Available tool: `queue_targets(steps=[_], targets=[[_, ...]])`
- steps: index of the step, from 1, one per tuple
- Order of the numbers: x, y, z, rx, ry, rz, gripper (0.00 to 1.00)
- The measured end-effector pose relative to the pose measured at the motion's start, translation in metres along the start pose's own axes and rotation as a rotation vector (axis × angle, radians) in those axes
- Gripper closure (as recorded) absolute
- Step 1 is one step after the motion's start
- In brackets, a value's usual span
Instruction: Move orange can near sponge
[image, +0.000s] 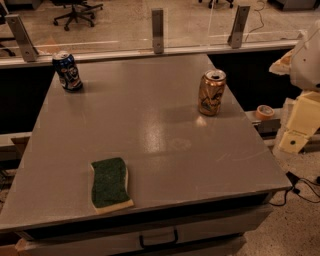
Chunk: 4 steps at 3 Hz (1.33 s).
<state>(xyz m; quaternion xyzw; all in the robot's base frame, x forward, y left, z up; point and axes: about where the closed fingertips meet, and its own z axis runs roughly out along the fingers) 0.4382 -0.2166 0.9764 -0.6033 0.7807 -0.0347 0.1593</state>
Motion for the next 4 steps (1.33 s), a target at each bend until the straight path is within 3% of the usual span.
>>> queue_targets(steps=[1, 2, 4], targets=[[0.0, 0.0, 0.0, 0.0, 0.0, 0.0, 0.0], [0.006, -0.016, 0.014, 0.015, -0.069, 0.026, 0.0], [0.002, -0.081, 0.07, 0.043, -0.295, 0.076, 0.0]])
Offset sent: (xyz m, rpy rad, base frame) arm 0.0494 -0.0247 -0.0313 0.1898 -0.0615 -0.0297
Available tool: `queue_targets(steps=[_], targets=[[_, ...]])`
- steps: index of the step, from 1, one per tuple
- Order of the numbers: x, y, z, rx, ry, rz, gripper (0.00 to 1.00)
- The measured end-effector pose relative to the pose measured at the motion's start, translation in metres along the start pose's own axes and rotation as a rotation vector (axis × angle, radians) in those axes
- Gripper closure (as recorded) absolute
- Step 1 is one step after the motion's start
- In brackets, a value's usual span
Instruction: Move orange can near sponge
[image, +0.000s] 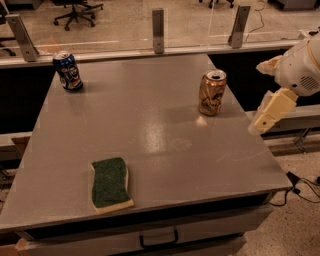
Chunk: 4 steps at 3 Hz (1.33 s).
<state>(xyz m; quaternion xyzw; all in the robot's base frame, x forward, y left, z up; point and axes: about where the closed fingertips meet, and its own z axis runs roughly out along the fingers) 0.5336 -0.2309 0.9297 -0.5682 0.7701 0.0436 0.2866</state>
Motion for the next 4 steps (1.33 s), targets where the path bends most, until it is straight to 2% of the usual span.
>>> queue_targets(steps=[2, 3, 4], targets=[[-0.029, -0.041, 0.065, -0.009, -0.22, 0.031, 0.0], [-0.042, -0.06, 0.091, -0.011, -0.309, 0.053, 0.0], [-0.047, -0.074, 0.114, -0.031, -0.375, 0.101, 0.19]])
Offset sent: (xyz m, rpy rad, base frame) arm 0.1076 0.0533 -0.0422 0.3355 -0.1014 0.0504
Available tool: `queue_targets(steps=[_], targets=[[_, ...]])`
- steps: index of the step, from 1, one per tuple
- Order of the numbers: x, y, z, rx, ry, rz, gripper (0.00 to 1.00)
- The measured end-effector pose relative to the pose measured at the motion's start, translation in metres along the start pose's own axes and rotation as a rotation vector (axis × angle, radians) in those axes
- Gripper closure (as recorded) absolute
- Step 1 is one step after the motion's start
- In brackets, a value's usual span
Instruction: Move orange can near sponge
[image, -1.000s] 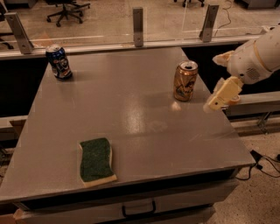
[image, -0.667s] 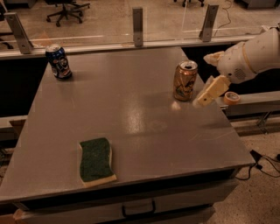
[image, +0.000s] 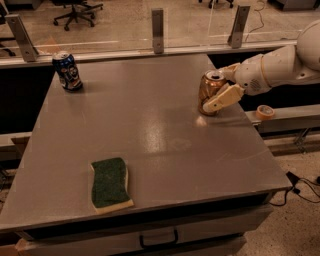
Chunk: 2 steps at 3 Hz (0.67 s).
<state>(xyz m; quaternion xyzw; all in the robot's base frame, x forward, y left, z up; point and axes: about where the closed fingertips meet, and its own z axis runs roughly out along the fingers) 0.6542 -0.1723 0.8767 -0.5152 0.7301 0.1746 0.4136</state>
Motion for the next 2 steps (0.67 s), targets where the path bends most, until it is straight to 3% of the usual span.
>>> queue_targets(steps=[2], targets=[[-0.0059, -0.009, 0.0028, -0.006, -0.079, 0.043, 0.65]])
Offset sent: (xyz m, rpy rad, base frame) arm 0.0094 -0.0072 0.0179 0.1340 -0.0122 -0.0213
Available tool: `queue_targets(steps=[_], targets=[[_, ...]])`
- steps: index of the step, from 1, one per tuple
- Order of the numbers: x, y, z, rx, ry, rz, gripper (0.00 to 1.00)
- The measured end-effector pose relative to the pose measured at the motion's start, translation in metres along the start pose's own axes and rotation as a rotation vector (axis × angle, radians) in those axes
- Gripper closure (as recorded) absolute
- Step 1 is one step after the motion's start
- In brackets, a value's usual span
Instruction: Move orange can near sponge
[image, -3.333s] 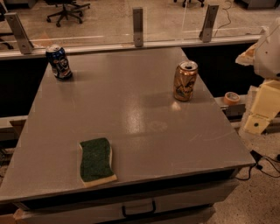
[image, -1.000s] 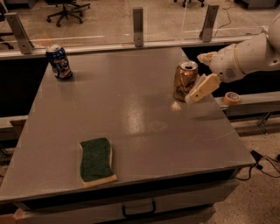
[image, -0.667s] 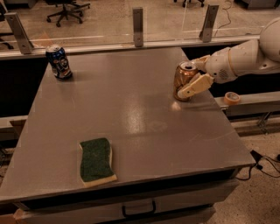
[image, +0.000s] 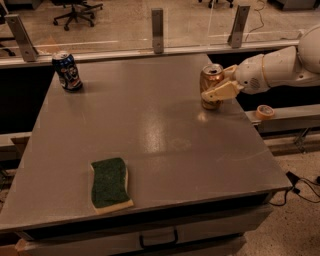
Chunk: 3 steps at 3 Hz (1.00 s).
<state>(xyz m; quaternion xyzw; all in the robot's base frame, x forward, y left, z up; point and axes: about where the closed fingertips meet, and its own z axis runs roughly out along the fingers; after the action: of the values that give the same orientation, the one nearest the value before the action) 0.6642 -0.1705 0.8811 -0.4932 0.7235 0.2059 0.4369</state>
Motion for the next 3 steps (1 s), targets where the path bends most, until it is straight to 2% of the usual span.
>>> queue_targets(steps=[1, 2, 3], targets=[[-0.0197, 0.0007, -0.0211, -0.006, -0.037, 0.005, 0.89], [-0.0202, 0.0015, -0.0183, -0.011, -0.038, 0.004, 1.0], [-0.0203, 0.0017, -0.0181, -0.012, -0.038, 0.004, 1.0]])
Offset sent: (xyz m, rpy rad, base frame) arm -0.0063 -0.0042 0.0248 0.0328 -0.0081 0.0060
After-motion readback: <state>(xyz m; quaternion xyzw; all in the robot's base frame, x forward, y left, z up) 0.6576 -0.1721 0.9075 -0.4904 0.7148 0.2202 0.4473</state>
